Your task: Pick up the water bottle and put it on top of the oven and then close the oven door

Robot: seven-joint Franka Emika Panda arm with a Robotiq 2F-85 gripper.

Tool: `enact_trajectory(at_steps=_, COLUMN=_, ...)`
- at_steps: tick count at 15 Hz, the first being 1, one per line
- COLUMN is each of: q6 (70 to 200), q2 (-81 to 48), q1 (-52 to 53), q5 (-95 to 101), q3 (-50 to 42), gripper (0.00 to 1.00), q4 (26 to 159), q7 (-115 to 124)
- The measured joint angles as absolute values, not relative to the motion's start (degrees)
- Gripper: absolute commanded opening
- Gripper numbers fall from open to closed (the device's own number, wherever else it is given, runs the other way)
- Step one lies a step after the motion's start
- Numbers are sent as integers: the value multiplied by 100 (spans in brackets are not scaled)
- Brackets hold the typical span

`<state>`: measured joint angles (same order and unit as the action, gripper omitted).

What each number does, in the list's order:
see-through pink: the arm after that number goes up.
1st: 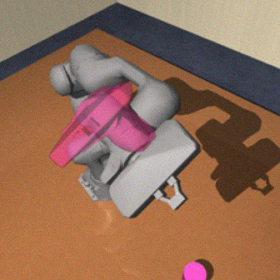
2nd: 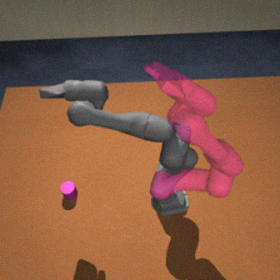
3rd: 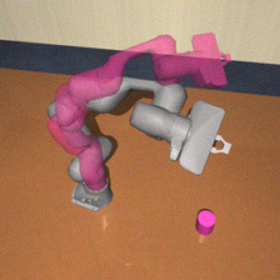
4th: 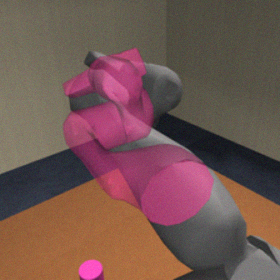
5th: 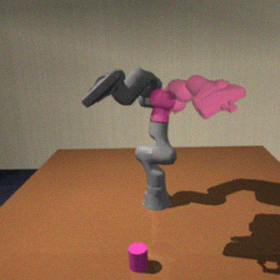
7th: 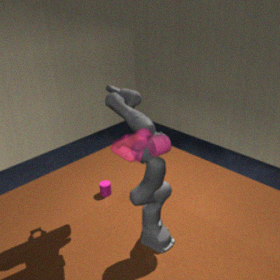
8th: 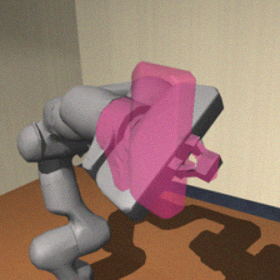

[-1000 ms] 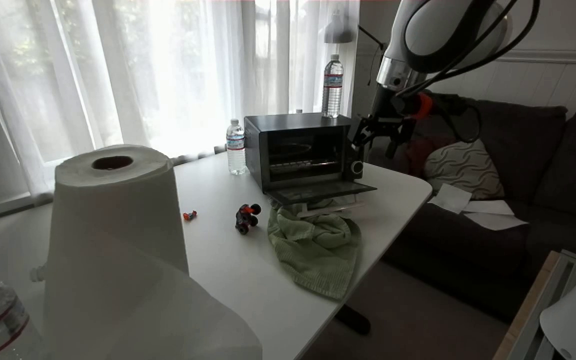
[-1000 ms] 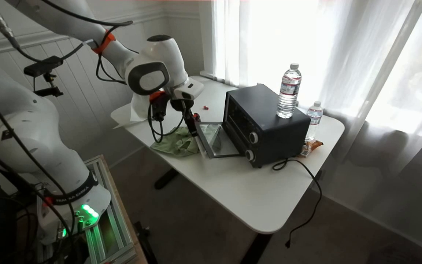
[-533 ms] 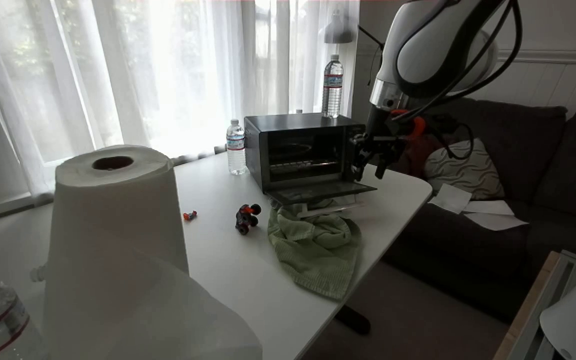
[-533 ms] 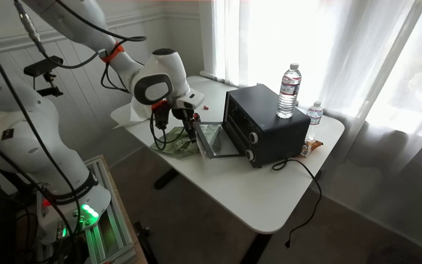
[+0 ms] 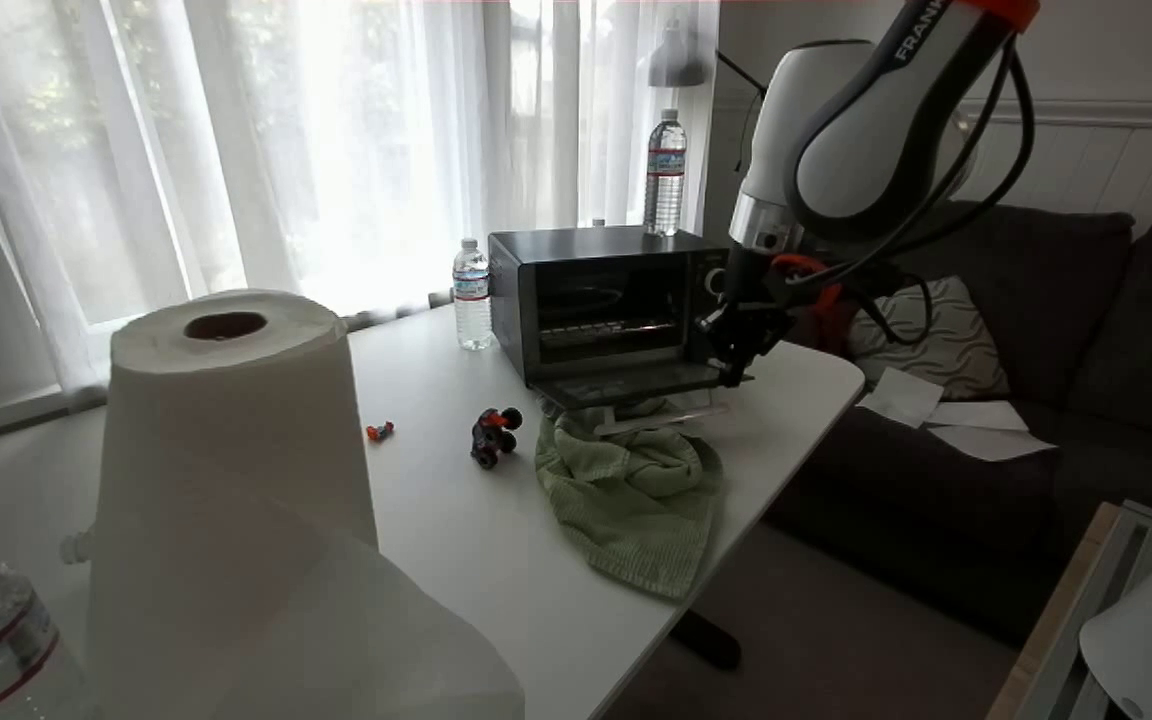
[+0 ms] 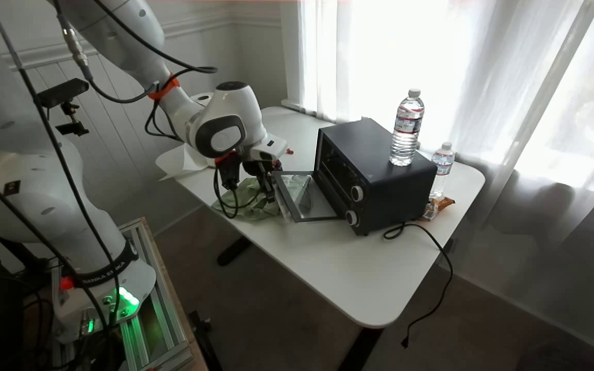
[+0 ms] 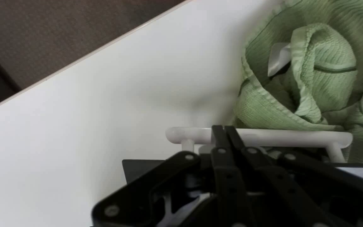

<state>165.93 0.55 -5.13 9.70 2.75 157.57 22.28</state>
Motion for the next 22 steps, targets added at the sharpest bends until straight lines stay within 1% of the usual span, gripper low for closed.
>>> enact_trajectory(at_steps=12, q6=16841, q2=-384, q1=-501, q5=2886, q3=98, gripper=0, q4=15529, q7=3698)
enact_trajectory(at_steps=22, q6=16942, q2=-852, q1=-480, q5=3741, q3=-52, gripper=0, q4=15189, q7=4364)
